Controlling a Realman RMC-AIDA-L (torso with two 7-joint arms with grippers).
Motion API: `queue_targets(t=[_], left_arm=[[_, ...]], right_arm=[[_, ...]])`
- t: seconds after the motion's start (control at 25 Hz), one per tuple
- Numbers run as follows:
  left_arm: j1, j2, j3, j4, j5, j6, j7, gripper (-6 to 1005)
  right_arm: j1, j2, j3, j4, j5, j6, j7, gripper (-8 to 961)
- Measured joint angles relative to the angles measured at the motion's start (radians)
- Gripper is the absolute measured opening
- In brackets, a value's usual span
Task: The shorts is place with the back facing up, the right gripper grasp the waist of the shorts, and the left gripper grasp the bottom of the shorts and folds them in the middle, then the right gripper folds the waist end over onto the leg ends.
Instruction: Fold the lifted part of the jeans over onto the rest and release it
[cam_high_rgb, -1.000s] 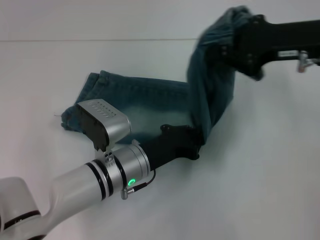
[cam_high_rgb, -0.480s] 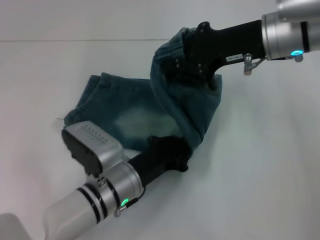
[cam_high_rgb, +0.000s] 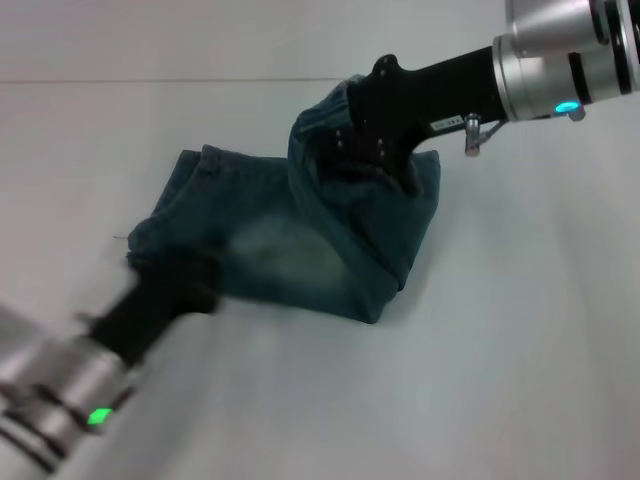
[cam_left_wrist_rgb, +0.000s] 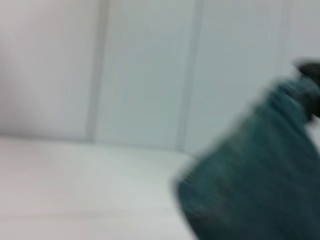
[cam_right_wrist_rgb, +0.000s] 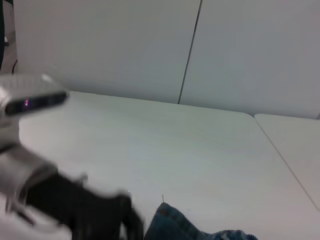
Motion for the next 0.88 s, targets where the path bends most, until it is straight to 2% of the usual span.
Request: queue_targets(t=[0.2,0.36,0.68,0.76,0.88], left_arm=[[0.127,0.001,-0.079,0.237,-0.004,0.153,-0.202,1],[0.196,0.001,-0.103,0.363,-0.007,0.248,-0.31,1],[0.267,-0.001,-0.121,0.433,-0.007,0.318,-0.373,1],[0.269,-0.002,-0.12,0.433,-0.006,0.316,-0.373,2],[0.273,-0.003,-0.121,0.432,0.0,0.313,-0.373,2]], right_arm=[[0.052,0.009,-0.052,0.034,-0.001,0.064,-0.012,54],[0.122,0.029,-0.142,0.097,-0.007,0.176,-0.05,55],[0.267,0.056,-0.324,0.266,0.012,0.375,-0.151,56],[0.281,0.064,-0.398,0.284,0.051,0.438,-0.175,61],[0.285,0.063,-0.524,0.29,0.147,0.501,-0.188,68]])
